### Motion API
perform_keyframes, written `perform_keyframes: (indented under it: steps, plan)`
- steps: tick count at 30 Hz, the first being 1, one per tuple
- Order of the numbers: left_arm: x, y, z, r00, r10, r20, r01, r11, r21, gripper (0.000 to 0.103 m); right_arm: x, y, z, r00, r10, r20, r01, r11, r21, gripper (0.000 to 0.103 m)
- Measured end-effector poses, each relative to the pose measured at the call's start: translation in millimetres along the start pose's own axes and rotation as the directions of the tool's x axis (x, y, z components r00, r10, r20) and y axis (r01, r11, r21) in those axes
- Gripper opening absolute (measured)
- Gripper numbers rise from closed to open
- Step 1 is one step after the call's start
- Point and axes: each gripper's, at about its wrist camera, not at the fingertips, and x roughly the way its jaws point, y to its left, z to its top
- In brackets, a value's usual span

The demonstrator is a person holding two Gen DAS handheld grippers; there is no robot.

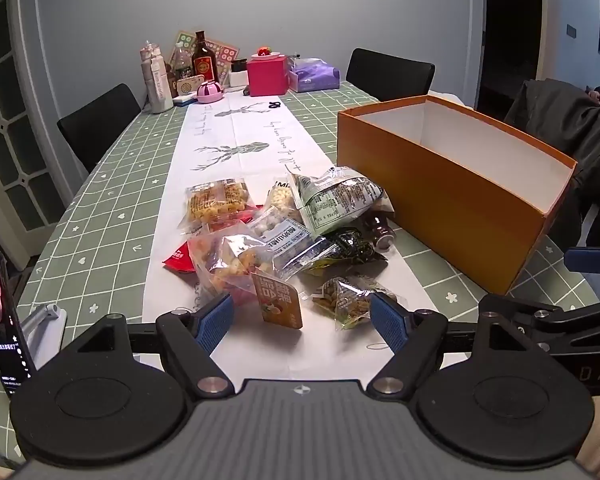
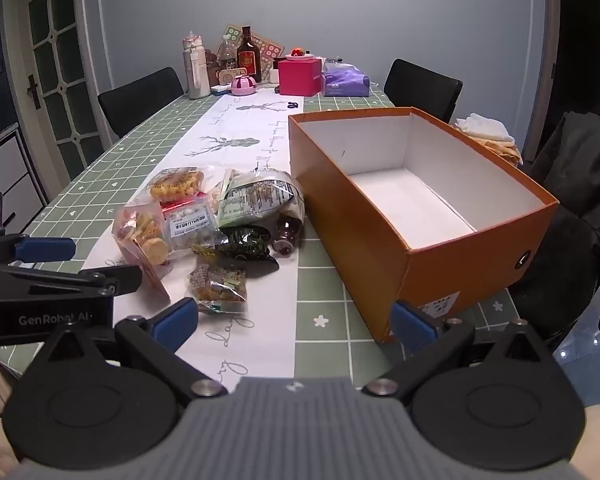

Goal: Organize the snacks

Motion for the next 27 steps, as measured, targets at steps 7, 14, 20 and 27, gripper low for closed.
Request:
perform_keyframes:
  steps: [7, 14, 20, 27]
  plan:
    - [-1, 1, -6, 1.0, -0.007, 0.002, 0.007, 1.0, -0.004, 0.091, 2, 1, -4, 1.0, 0.005, 0.001, -0.005, 1.0, -0.008, 0.1]
    - [1, 4, -5, 1.0, -0.01, -0.013, 0.01, 1.0, -0.016, 0.091, 3, 4, -4, 1.0, 0.011, -0.011, -0.011, 1.0, -0.021, 0.1]
    - [2, 6, -5, 1.0, -0.01, -0.013, 0.009, 1.0, -0.021, 0.091, 4, 3, -4, 1.0, 0.012, -0.014, -0.012, 1.0, -0.017, 0.1]
    - [2, 5, -2, 1.0, -0.009, -0.017, 0.008, 1.0, -0.022, 0.091, 4, 2, -4, 1.0, 0.008, -0.014, -0.008, 1.0, -0.013, 0.1]
